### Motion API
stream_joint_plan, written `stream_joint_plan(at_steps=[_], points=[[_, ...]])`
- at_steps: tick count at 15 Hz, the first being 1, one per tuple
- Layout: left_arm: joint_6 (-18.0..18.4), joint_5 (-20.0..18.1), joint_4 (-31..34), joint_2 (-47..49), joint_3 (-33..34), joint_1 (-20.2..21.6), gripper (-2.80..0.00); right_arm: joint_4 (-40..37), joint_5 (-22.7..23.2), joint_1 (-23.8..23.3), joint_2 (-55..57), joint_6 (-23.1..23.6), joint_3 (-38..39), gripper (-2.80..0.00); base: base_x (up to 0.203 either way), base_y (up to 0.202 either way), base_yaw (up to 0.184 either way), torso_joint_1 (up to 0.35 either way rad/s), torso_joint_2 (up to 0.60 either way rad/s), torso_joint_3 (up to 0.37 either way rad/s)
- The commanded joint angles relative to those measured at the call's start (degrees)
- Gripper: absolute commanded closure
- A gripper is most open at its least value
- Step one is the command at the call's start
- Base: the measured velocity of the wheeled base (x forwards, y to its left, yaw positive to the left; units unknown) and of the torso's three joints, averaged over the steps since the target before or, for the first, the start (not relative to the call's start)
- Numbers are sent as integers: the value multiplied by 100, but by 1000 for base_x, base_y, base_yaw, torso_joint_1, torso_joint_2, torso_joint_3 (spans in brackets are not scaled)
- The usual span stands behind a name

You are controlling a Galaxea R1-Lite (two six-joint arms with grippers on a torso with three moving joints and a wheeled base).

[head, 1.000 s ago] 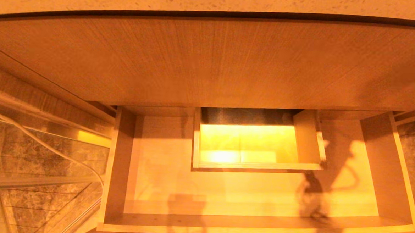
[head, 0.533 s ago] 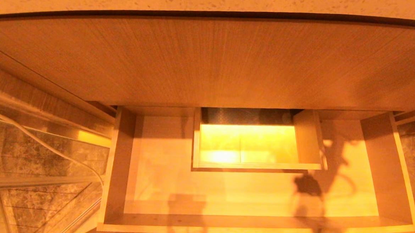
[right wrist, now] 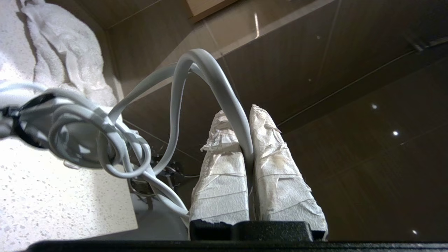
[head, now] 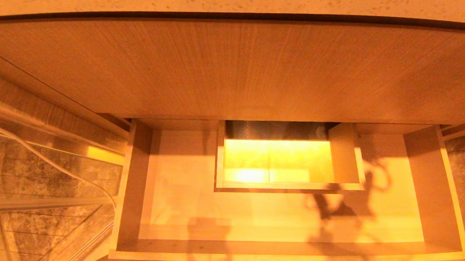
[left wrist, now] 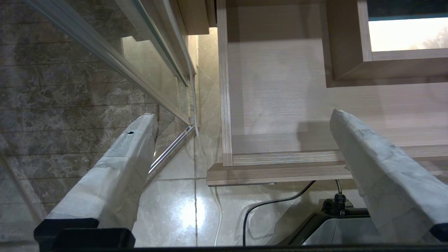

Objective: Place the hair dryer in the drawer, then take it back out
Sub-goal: Pick up the hairdryer, then put it into the drawer

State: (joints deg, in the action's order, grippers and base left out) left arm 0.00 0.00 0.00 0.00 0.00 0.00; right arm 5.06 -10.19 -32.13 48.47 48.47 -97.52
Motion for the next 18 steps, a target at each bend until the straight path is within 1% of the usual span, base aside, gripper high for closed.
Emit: stream_joint_plan(at_steps=[1, 5, 9, 11, 13, 16, 18], points=[[0, 0, 0, 0, 0, 0, -280, 0, -26, -2, -331, 66, 73, 0, 0, 0, 0, 0, 0, 0], [0, 0, 0, 0, 0, 0, -280, -164, -598, 13, -691, 359, 85, 0, 0, 0, 0, 0, 0, 0], [0, 0, 0, 0, 0, 0, -280, -636, -779, 71, -1035, 782, 58, 0, 0, 0, 0, 0, 0, 0], [0, 0, 0, 0, 0, 0, -280, -1044, -839, 169, -1138, 1020, 104, 0, 0, 0, 0, 0, 0, 0], [0, 0, 0, 0, 0, 0, -280, -1621, -969, 214, -1137, 1213, 72, 0, 0, 0, 0, 0, 0, 0], [0, 0, 0, 0, 0, 0, -280, -2514, -1107, 216, -1096, 1266, 109, 0, 0, 0, 0, 0, 0, 0], [0, 0, 0, 0, 0, 0, -280, -2805, -1135, 216, -1082, 1283, 193, 0, 0, 0, 0, 0, 0, 0]])
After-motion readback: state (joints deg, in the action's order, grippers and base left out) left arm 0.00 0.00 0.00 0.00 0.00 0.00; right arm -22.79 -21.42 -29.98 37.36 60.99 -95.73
